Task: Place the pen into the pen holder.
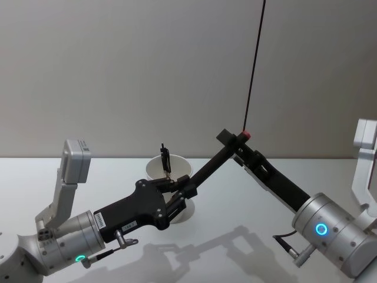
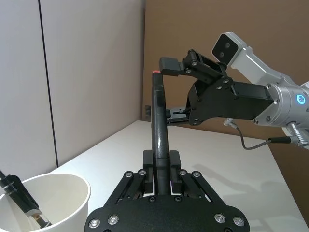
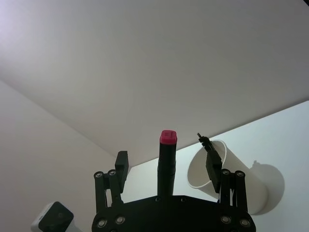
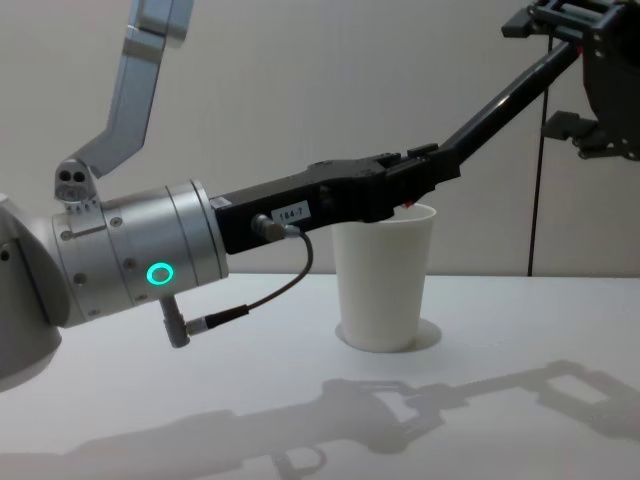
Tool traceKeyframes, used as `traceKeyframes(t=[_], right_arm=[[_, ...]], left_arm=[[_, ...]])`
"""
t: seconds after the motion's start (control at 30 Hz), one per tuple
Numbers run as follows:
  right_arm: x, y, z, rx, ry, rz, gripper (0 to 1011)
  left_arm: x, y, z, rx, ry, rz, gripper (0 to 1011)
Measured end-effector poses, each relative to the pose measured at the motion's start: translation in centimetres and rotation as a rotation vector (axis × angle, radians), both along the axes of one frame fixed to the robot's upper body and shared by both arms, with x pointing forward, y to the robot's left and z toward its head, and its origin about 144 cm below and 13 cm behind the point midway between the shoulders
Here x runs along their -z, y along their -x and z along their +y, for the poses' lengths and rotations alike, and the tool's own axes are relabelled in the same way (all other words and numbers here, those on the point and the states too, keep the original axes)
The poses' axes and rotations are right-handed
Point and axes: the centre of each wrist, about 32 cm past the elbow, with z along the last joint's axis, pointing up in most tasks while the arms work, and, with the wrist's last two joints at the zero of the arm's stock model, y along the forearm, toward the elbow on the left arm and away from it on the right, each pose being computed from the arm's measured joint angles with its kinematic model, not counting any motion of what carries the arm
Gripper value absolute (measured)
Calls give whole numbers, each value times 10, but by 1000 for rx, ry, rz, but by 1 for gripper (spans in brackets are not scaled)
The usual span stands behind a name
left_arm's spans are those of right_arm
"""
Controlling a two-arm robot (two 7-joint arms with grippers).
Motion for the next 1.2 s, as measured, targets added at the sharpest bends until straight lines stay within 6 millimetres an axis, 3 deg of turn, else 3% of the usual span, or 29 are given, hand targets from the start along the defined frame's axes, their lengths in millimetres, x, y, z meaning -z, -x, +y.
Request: traceKeyframes(t=[0.37,0.53,0.7,0.8,0.93,1.2], right_arm=[[-2,-2,4,-2,8,7,1001],[-2,-3,5,-3,9,8,925],[-3,-3,5,-3,11,10,809],[-3,-4,5,-3,11,9,675],[-3,-4,6,-3,11,10,597],[-3,-4,6,-3,12,11,312]], left_arm=[[0,0,0,0,0,0,202],[0,0,0,0,0,0,202],[0,0,0,0,0,0,202],[0,0,0,0,0,0,202],[0,0,0,0,0,0,202],[0,0,0,0,0,0,201]])
